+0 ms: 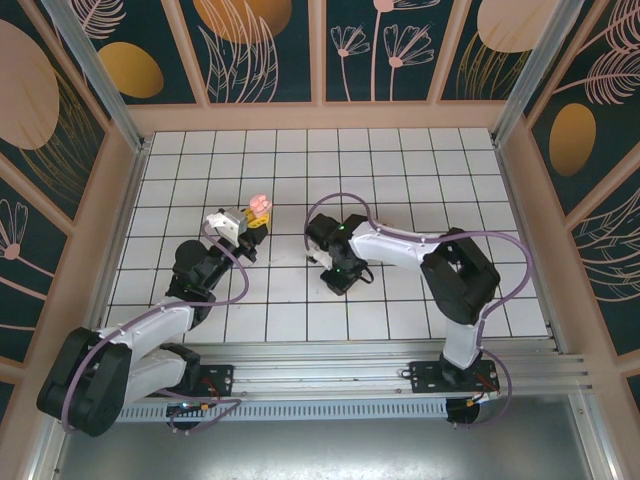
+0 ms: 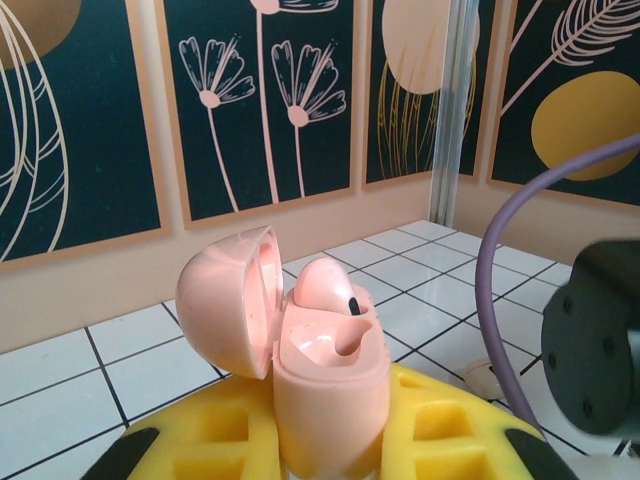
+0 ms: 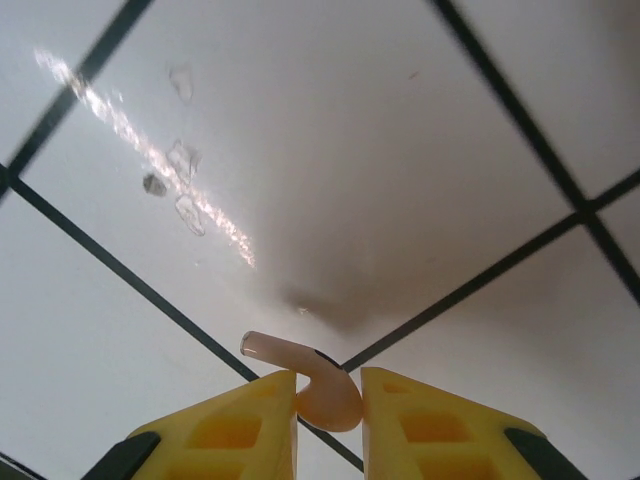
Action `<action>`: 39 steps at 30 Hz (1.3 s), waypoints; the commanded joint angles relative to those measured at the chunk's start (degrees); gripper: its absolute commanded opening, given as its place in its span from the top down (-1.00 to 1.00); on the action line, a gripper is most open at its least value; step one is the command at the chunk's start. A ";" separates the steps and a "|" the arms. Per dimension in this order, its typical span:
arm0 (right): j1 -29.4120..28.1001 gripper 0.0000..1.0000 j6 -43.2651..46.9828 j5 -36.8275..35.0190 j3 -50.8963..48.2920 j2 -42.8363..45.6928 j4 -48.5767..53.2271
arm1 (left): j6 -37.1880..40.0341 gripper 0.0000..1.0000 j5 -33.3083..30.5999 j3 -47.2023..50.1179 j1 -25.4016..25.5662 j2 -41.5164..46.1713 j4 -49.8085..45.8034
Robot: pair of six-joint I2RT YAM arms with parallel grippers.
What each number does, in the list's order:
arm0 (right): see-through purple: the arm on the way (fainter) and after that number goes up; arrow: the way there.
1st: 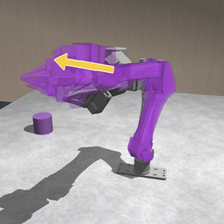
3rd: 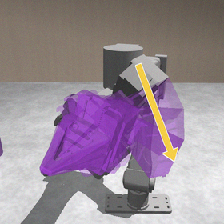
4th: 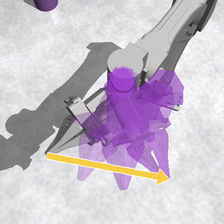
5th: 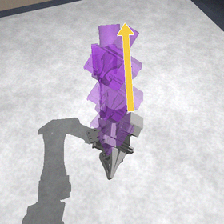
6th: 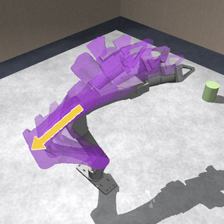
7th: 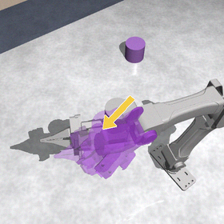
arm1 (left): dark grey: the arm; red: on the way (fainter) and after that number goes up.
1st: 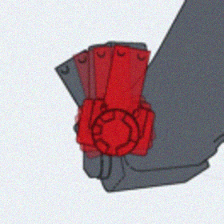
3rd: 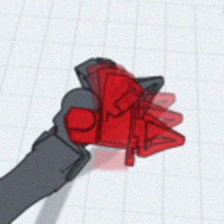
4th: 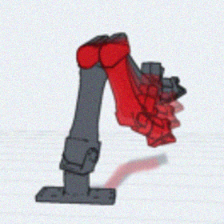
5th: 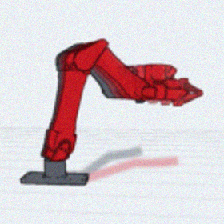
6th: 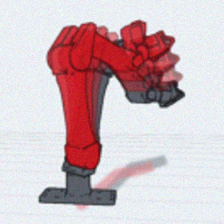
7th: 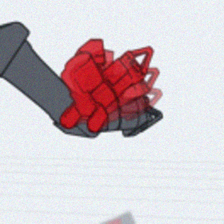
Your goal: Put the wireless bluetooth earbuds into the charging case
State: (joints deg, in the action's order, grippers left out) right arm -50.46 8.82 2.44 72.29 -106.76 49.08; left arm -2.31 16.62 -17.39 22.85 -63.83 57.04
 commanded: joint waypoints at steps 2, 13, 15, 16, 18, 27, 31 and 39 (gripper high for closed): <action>-1.55 0.56 6.84 -2.03 1.33 -3.76 3.74 | 1.14 0.85 -0.08 -1.03 -0.35 1.38 -0.81; -1.27 0.24 3.48 -2.03 4.58 -1.47 3.02 | 1.66 0.85 -0.49 -0.80 -0.35 2.69 -2.26; -0.73 0.22 0.27 -1.28 5.12 0.74 3.28 | 1.59 0.85 -0.45 -0.78 -0.35 2.41 -1.87; -0.41 0.22 -2.04 -0.76 5.09 2.09 3.22 | 1.44 0.85 -0.30 -0.83 -0.35 2.24 -1.68; 0.29 0.22 -8.11 -0.30 4.76 4.50 2.71 | 1.33 0.85 -0.11 -0.94 -0.35 1.83 -1.27; 3.43 0.26 -55.45 6.70 -2.10 11.76 -3.06 | 1.02 0.85 0.86 -1.33 -0.35 0.74 -0.52; 3.45 0.27 -68.52 10.69 -9.96 15.43 -12.11 | 0.66 0.85 1.25 -1.33 -0.36 0.67 -0.26; 3.70 0.29 -71.90 11.27 -14.20 14.61 -16.62 | 0.08 0.85 1.92 -1.08 -0.35 0.40 0.42</action>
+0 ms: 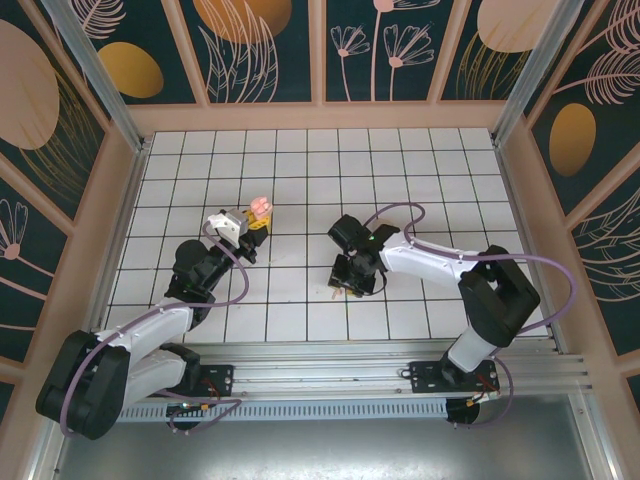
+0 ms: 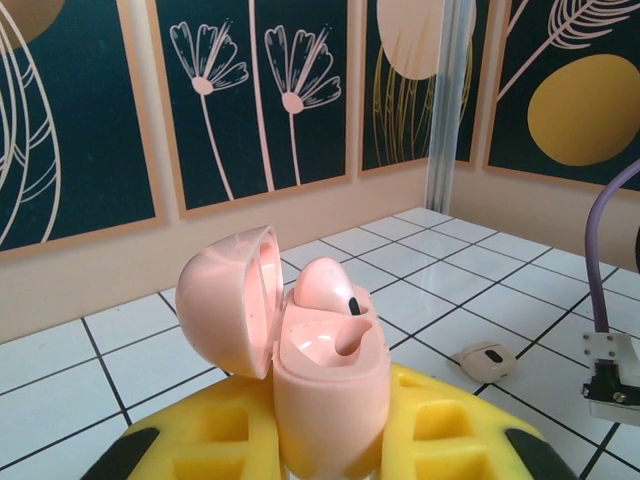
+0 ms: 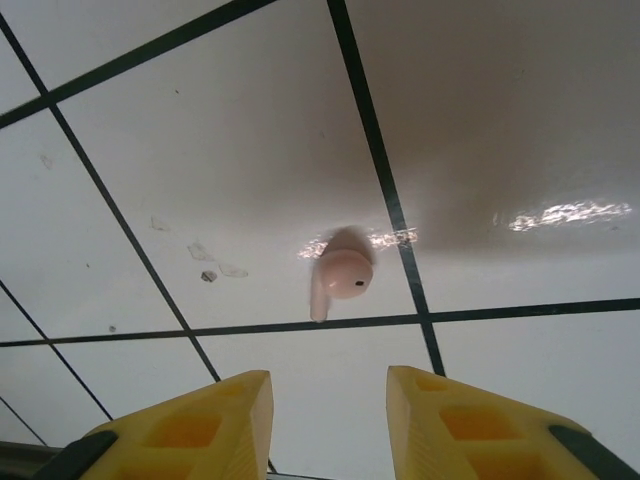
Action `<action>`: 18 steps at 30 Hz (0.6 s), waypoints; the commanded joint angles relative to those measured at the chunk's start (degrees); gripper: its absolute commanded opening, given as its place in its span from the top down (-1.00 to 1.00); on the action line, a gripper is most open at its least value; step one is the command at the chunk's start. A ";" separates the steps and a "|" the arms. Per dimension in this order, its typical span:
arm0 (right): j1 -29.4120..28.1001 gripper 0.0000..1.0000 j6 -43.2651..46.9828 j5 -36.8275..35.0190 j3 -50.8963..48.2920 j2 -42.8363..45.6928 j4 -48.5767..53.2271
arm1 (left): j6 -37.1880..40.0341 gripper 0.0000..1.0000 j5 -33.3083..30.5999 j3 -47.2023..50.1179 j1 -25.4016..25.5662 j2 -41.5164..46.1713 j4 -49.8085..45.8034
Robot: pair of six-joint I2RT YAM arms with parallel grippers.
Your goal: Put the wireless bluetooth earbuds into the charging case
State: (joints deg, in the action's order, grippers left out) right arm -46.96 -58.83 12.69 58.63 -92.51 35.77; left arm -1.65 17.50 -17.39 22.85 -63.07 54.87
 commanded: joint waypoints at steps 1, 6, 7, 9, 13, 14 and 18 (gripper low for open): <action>0.29 0.29 -3.94 1.07 -0.54 -0.03 -3.02 | -0.61 0.85 0.97 -1.03 -0.35 -0.32 2.61; 0.82 0.31 -3.37 0.94 -1.14 -0.76 -2.82 | -0.63 0.85 0.76 -1.14 -0.35 -0.45 2.87; 0.91 0.31 -3.11 0.85 -1.15 -0.88 -2.88 | -0.63 0.85 0.78 -1.20 -0.35 -0.52 2.94; 1.03 0.31 -2.89 0.67 -1.14 -1.18 -2.59 | -0.77 0.85 0.87 -1.18 -0.35 -0.54 2.95; 1.09 0.31 -2.46 0.75 -1.23 -2.24 -2.51 | -0.72 0.85 0.70 -1.07 -0.35 -0.35 2.87; 1.08 0.31 -2.32 0.85 -1.19 -2.58 -2.46 | -0.72 0.85 0.61 -0.98 -0.35 -0.39 2.76; 1.09 0.29 -1.92 0.76 -1.54 -3.44 -2.70 | -0.64 0.85 0.52 -0.98 -0.35 -0.30 2.69</action>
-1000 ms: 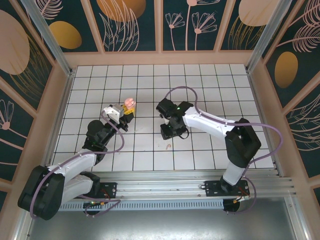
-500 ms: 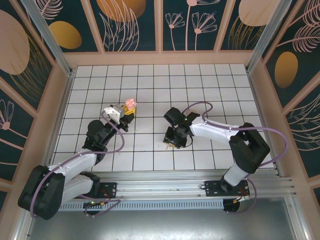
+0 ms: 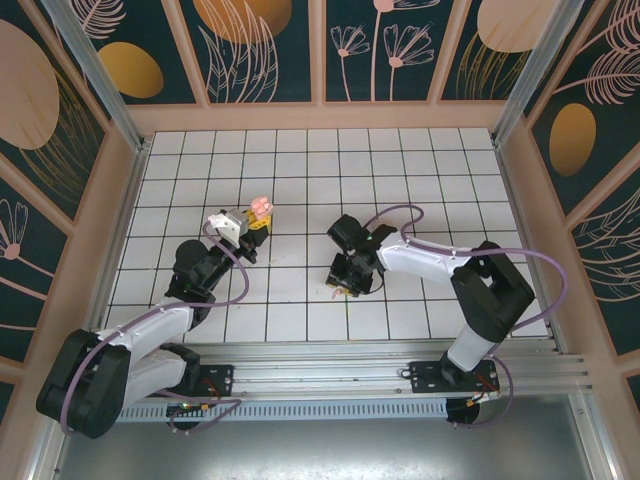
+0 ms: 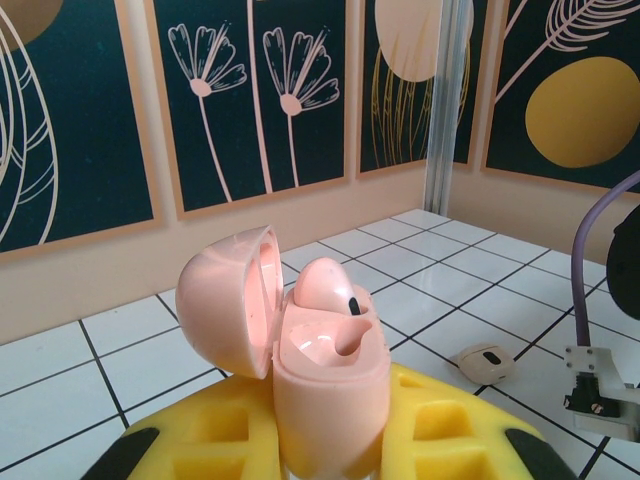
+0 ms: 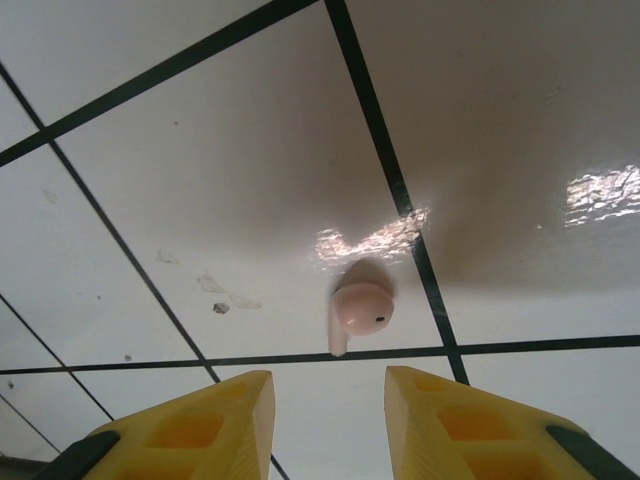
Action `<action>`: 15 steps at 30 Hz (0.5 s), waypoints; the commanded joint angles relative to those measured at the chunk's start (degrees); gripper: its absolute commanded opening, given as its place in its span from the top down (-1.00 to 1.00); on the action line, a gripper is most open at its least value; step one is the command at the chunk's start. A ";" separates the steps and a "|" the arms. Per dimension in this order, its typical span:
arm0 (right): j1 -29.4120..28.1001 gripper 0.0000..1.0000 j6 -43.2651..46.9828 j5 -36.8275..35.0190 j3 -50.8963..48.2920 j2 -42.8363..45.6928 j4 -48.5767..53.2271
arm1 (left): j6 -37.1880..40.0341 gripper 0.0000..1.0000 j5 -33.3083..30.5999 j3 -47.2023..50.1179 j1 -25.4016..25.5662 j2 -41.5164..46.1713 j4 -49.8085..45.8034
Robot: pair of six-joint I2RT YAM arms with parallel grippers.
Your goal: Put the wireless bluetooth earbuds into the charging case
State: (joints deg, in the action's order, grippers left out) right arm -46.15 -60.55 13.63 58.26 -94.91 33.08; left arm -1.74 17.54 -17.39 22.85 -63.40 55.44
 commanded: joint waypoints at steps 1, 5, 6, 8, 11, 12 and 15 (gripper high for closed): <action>0.27 0.30 -0.19 -0.18 -1.22 -1.21 -0.19 | -0.55 0.85 0.49 -0.98 -0.35 0.00 2.12; 0.27 0.31 0.08 0.08 -1.48 -2.26 -1.18 | -0.56 0.85 0.42 -0.98 -0.35 0.03 2.06; 0.27 0.32 0.15 0.24 -1.44 -2.52 -1.49 | -0.55 0.85 0.40 -1.03 -0.35 0.15 2.04; 0.27 0.33 0.16 0.59 -1.48 -2.88 -1.92 | -0.58 0.85 0.35 -0.99 -0.31 0.20 2.02; 0.29 0.33 0.27 0.70 -1.46 -3.41 -2.24 | -0.48 0.85 0.17 -0.79 -0.35 0.34 1.95; 0.27 0.33 0.39 0.70 -1.47 -3.50 -2.41 | -0.48 0.85 0.06 -0.77 -0.35 0.42 1.95; 0.27 0.36 0.61 0.61 -1.48 -3.94 -2.91 | -0.56 0.85 0.04 -0.43 -0.35 0.64 1.96</action>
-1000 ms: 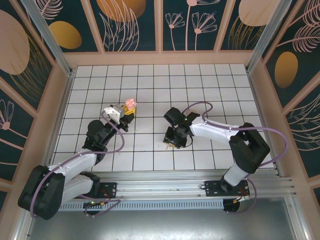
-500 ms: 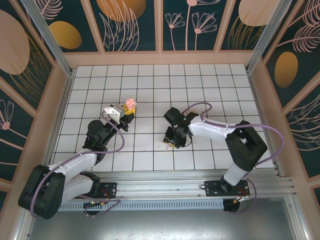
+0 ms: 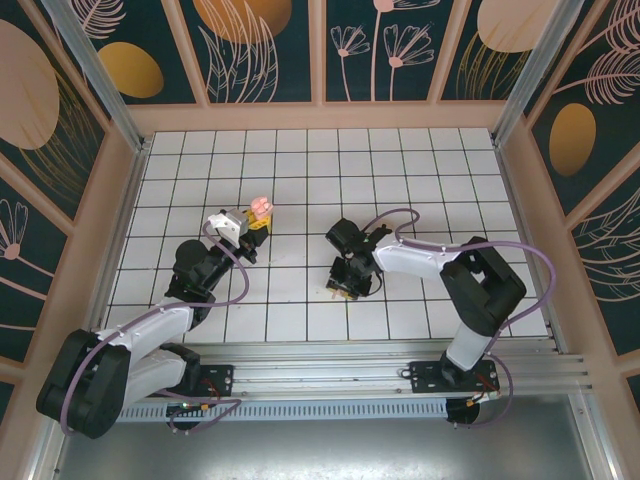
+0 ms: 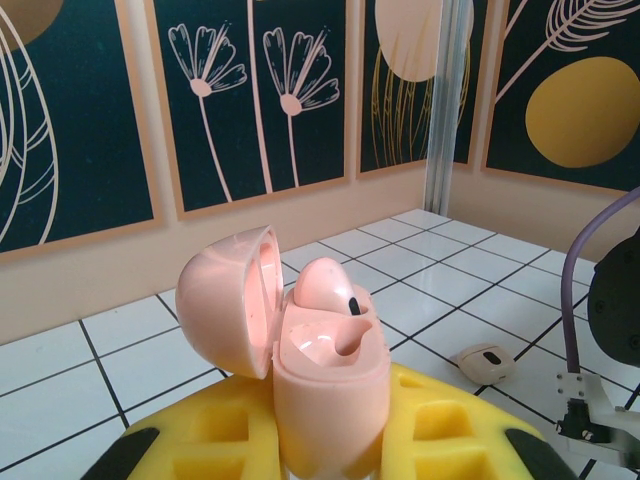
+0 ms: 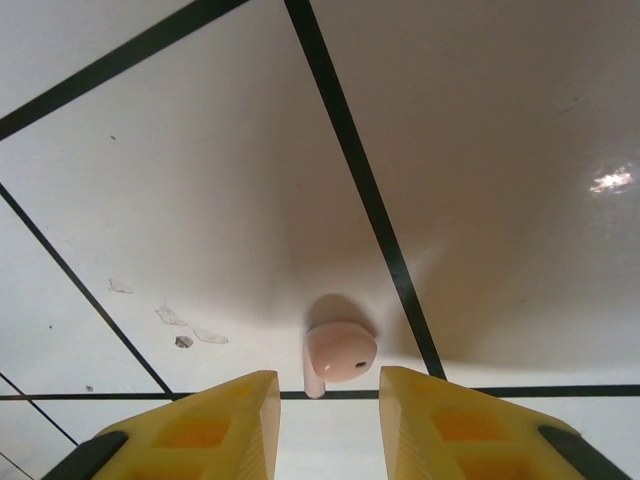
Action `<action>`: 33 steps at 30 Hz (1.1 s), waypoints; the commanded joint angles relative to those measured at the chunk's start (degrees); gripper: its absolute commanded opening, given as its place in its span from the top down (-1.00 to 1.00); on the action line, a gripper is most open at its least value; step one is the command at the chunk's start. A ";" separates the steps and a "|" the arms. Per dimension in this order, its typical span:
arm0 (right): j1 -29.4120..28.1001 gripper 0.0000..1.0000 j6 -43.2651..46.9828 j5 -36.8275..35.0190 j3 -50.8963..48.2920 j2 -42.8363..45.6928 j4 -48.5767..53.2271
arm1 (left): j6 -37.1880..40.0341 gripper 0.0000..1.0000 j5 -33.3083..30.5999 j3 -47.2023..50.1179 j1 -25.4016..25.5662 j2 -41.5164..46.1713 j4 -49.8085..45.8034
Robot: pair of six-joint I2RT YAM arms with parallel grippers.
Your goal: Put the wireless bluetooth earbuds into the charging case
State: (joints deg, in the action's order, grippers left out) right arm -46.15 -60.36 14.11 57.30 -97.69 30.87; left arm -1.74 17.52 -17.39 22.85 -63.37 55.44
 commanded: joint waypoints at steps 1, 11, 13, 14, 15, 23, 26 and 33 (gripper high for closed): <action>0.27 0.36 0.50 0.21 -0.53 -1.26 -0.96 | -0.53 0.85 0.06 -0.39 -0.35 0.62 1.95; 0.27 0.37 1.47 -0.04 0.20 -2.93 -1.19 | -0.20 0.85 -0.07 -0.39 -0.35 0.80 1.91; 0.33 0.37 1.65 -0.21 0.14 -3.11 -1.22 | -0.28 0.85 -0.12 -0.37 -0.40 0.86 1.82; 0.34 0.38 1.81 -0.27 0.14 -3.20 -1.32 | -0.10 0.85 -0.11 -0.37 -0.35 0.83 1.86; 0.36 0.38 1.98 -0.23 0.11 -3.42 -1.42 | -0.16 0.84 -0.12 -0.37 -0.35 0.81 1.86; 0.78 0.50 3.68 -2.07 0.97 -3.66 -1.24 | 0.06 0.85 -0.12 -0.40 -0.35 1.06 1.35; 0.71 0.51 4.50 -3.88 0.95 -2.33 -1.38 | 0.26 0.85 0.19 -0.46 -0.40 0.85 0.92; 0.52 0.53 6.81 -11.54 -2.25 4.27 -7.20 | -2.35 0.85 2.78 0.21 -0.26 -1.71 0.98</action>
State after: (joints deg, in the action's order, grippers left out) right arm -45.82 -55.57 9.17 56.25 -97.41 27.00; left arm -2.22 18.15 -17.39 22.85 -64.12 55.27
